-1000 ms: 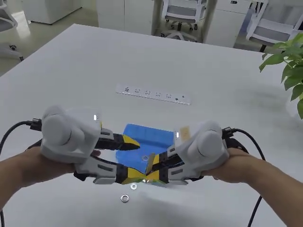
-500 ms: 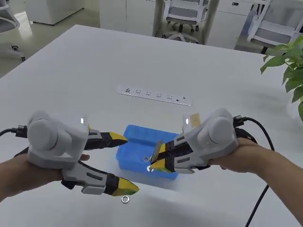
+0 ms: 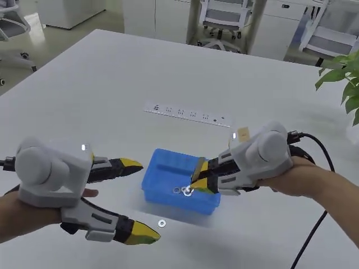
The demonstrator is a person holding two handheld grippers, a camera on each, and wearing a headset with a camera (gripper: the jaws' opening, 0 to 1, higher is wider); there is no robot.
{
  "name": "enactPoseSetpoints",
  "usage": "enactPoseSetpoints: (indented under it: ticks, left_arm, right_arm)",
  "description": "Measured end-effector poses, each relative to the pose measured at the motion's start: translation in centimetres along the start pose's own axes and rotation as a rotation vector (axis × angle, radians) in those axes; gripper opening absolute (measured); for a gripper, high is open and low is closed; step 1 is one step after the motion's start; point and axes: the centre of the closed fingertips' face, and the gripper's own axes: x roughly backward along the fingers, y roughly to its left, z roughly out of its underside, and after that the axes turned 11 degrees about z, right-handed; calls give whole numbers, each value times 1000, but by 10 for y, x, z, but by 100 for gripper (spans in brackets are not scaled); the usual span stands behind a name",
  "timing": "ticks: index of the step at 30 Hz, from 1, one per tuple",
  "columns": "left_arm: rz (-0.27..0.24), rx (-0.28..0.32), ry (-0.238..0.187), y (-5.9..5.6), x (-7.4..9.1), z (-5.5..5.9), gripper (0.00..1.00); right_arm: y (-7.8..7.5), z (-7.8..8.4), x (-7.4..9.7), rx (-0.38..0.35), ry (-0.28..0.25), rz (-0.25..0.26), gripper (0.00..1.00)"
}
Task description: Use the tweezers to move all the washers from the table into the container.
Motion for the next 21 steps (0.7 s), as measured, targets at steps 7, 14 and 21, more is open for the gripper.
enactPoseSetpoints:
  ticks: [7,14,21]
  left_arm:
    - [-15,9,-4,3,4,1,97]
    - [-22,26,-3,4,7,4,99]
    - [-28,25,4,6,7,4,99]
  right_arm:
    - [-7,10,-9,5,11,3,9]
    - [-10,23,-18,1,33,-4,9]
    - [-10,35,-23,-4,55,-11,10]
